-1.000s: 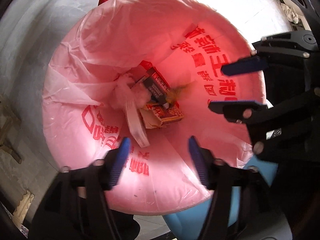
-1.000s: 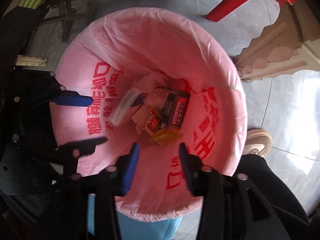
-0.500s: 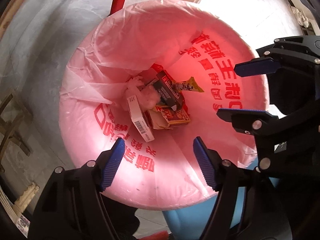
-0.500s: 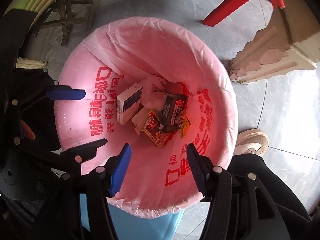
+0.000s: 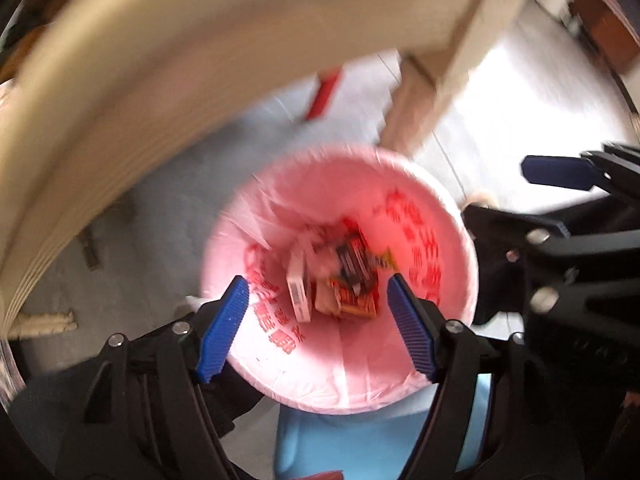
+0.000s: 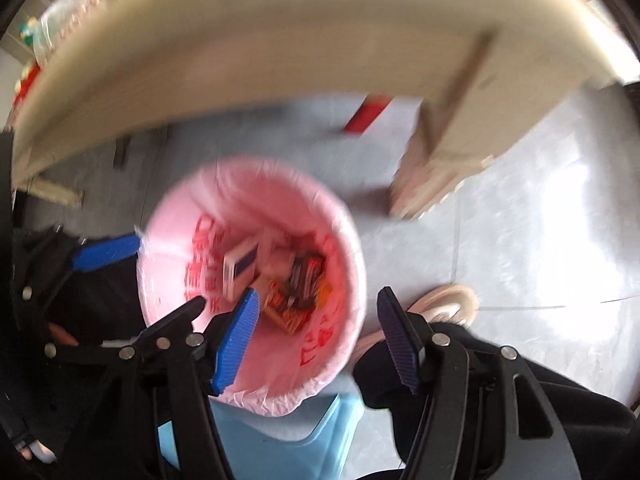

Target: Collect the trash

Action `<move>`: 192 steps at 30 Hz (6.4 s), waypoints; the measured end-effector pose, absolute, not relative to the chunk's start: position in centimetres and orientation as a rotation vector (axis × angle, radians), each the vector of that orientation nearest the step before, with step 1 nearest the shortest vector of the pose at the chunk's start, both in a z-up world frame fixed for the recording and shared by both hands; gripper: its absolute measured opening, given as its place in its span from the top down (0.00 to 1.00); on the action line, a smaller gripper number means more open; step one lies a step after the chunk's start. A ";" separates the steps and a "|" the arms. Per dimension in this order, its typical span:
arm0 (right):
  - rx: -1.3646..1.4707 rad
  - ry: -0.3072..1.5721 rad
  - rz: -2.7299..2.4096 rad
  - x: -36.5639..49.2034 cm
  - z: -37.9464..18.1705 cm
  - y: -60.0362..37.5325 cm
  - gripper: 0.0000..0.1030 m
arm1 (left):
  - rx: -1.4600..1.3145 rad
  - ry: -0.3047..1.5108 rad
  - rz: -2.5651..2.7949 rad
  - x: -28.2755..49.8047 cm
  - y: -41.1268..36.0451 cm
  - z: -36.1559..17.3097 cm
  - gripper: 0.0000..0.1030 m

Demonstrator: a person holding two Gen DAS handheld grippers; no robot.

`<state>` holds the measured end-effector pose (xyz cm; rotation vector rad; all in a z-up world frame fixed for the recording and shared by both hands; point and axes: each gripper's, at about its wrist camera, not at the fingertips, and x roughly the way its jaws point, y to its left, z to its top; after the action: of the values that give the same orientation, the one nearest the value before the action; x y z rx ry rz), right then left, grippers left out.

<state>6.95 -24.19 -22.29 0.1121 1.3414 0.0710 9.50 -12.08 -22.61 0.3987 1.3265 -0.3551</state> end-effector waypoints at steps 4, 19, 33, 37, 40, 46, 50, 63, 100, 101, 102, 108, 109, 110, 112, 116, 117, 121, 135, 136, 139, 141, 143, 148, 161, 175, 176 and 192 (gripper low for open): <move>0.086 1.158 -0.014 5.7 -16.4 -25.4 0.37 | 0.323 1.244 -0.311 8.5 -11.7 -18.9 0.27; 0.021 0.658 -0.118 -2.3 1.1 -24.4 0.17 | 0.201 0.820 -0.189 3.7 -9.8 -2.0 0.22; 0.027 0.500 -0.130 -7.3 8.7 -23.0 0.16 | 0.089 0.648 -0.118 -0.3 -7.8 6.0 0.21; 0.015 0.490 -0.138 -8.1 9.4 -22.5 0.16 | 0.083 0.635 -0.119 -0.8 -7.7 6.6 0.20; 0.003 0.484 -0.145 -8.2 9.6 -22.2 0.15 | 0.081 0.637 -0.115 -1.0 -7.6 6.7 0.19; -0.002 0.488 -0.145 -8.3 9.6 -21.9 0.15 | 0.074 0.640 -0.111 -1.0 -7.4 6.7 0.18; -0.005 0.494 -0.151 -8.1 9.7 -21.9 0.15 | 0.077 0.637 -0.111 -1.1 -7.3 6.8 0.18; -0.010 0.502 -0.164 -7.7 9.5 -22.1 0.15 | 0.071 0.640 -0.099 -1.0 -7.2 6.7 0.18; -0.030 0.509 -0.204 -7.5 8.7 -22.3 0.15 | 0.048 0.612 -0.063 -1.2 -6.8 6.8 0.13; -0.030 0.510 -0.204 -7.4 8.7 -22.4 0.15 | 0.059 0.606 -0.053 -1.3 -6.9 6.8 0.13; -0.030 0.511 -0.204 -7.4 8.6 -22.4 0.15 | 0.058 0.603 -0.061 -1.4 -7.0 6.9 0.13; -0.037 0.512 -0.204 -7.4 8.6 -22.3 0.15 | 0.062 0.606 -0.060 -1.5 -7.3 7.0 0.13; -0.038 0.511 -0.204 -7.4 8.5 -22.4 0.15 | 0.065 0.607 -0.058 -1.4 -7.3 7.0 0.13; -0.036 0.511 -0.203 -7.4 8.5 -22.4 0.15 | 0.067 0.610 -0.061 -1.4 -7.3 7.0 0.13; -0.033 0.512 -0.202 -7.4 8.5 -22.4 0.15 | 0.063 0.616 -0.061 -1.4 -7.3 7.1 0.13; -0.037 0.512 -0.202 -7.3 8.5 -22.4 0.15 | 0.069 0.623 -0.072 -1.4 -7.4 7.2 0.13; -0.036 0.512 -0.201 -7.3 8.5 -22.4 0.15 | 0.070 0.623 -0.073 -1.4 -7.5 7.2 0.13; -0.036 0.513 -0.200 -7.3 8.5 -22.4 0.15 | 0.075 0.623 -0.074 -1.5 -7.5 7.2 0.13; -0.036 0.514 -0.201 -7.3 8.5 -22.4 0.15 | 0.077 0.622 -0.072 -1.5 -7.4 7.2 0.12; -0.035 0.514 -0.200 -7.3 8.5 -22.4 0.15 | 0.078 0.622 -0.072 -1.5 -7.4 7.2 0.12; -0.037 0.514 -0.200 -7.3 8.5 -22.4 0.15 | 0.076 0.623 -0.071 -1.5 -7.4 7.2 0.12; -0.037 0.515 -0.199 -7.3 8.5 -22.4 0.15 | 0.075 0.624 -0.072 -1.6 -7.4 7.2 0.12; -0.037 0.515 -0.201 -7.3 8.5 -22.4 0.15 | 0.074 0.624 -0.071 -1.6 -7.4 7.2 0.12; -0.037 0.515 -0.201 -7.3 8.5 -22.4 0.15 | 0.076 0.623 -0.069 -1.6 -7.4 7.1 0.12; -0.042 0.513 -0.203 -7.4 8.5 -22.5 0.15 | 0.075 0.624 -0.070 -1.7 -7.3 7.1 0.12; -0.044 0.514 -0.213 -7.1 8.5 -23.1 0.15 | 0.062 0.643 -0.037 -1.2 -6.8 6.7 0.12; -0.043 0.514 -0.211 -7.1 8.5 -23.1 0.15 | 0.062 0.645 -0.045 -1.2 -6.8 6.7 0.12; -0.050 0.514 -0.216 -7.1 8.5 -23.2 0.15 | 0.089 0.605 -0.096 -2.2 -7.5 7.1 0.12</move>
<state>-7.10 -23.24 8.49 -0.0499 0.5136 -0.2164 -2.18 -7.46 7.09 0.0886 0.6055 -0.0960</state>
